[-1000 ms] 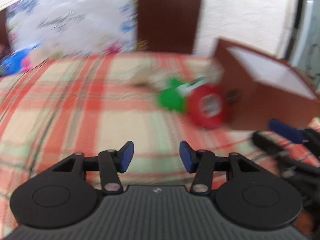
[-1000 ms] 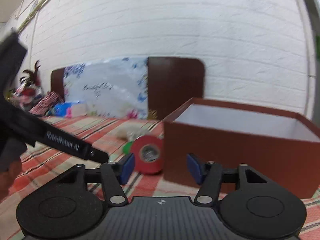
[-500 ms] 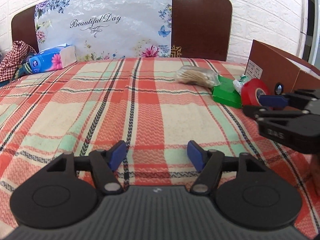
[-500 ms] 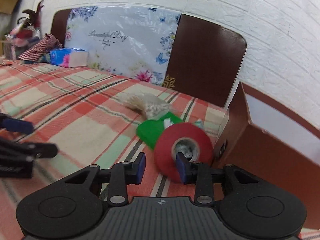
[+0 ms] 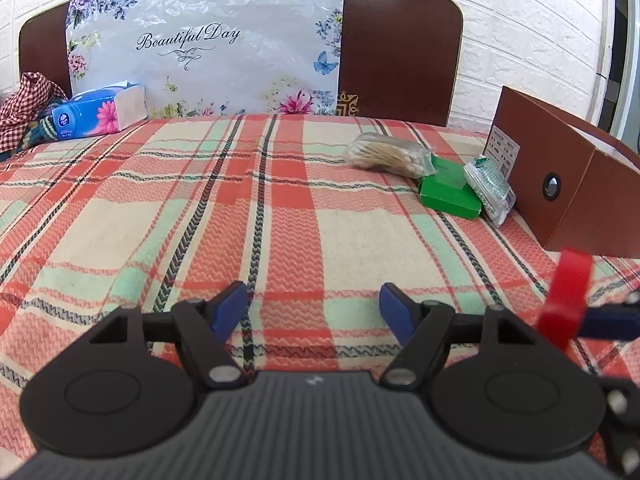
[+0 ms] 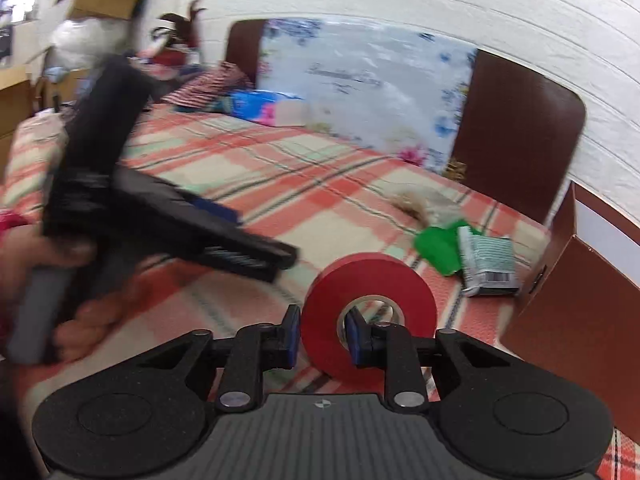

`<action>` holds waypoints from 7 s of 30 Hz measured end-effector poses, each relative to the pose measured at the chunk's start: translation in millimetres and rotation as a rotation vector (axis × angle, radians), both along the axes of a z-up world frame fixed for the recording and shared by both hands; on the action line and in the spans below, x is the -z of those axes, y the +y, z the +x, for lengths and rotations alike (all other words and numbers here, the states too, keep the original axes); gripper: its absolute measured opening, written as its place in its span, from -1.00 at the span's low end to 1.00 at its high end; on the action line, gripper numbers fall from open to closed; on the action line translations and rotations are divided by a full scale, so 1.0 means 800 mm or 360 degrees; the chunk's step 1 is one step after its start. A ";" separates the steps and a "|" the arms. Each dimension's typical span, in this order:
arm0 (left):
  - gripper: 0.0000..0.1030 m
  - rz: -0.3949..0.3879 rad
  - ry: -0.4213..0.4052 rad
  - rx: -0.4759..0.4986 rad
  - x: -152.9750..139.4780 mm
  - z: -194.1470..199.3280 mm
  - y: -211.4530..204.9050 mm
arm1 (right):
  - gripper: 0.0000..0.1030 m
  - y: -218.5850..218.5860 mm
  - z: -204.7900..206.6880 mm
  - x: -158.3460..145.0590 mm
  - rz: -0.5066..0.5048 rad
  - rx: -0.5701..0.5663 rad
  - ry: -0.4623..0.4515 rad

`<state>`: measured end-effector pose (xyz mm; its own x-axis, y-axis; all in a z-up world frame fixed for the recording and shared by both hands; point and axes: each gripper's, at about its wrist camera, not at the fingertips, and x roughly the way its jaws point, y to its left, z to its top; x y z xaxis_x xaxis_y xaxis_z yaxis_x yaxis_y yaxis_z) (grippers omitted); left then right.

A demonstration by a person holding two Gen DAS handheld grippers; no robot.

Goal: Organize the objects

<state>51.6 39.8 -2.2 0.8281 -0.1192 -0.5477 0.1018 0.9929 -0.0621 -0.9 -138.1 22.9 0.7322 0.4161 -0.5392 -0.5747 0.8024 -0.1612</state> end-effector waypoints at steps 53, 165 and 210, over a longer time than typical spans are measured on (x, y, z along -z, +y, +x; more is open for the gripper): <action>-0.25 -0.0265 0.0061 0.0890 -0.153 0.087 -0.385 | 0.25 -0.257 0.042 -0.042 0.0160 0.0968 -0.0589; -0.43 -0.0419 0.0041 0.0778 -0.166 0.032 -0.203 | -0.65 -0.123 0.011 -0.050 0.0483 0.0556 -0.0510; 0.62 -0.0017 0.0017 -0.0095 -0.003 -0.010 0.008 | -0.52 -0.036 0.103 0.029 0.0178 0.0431 0.0161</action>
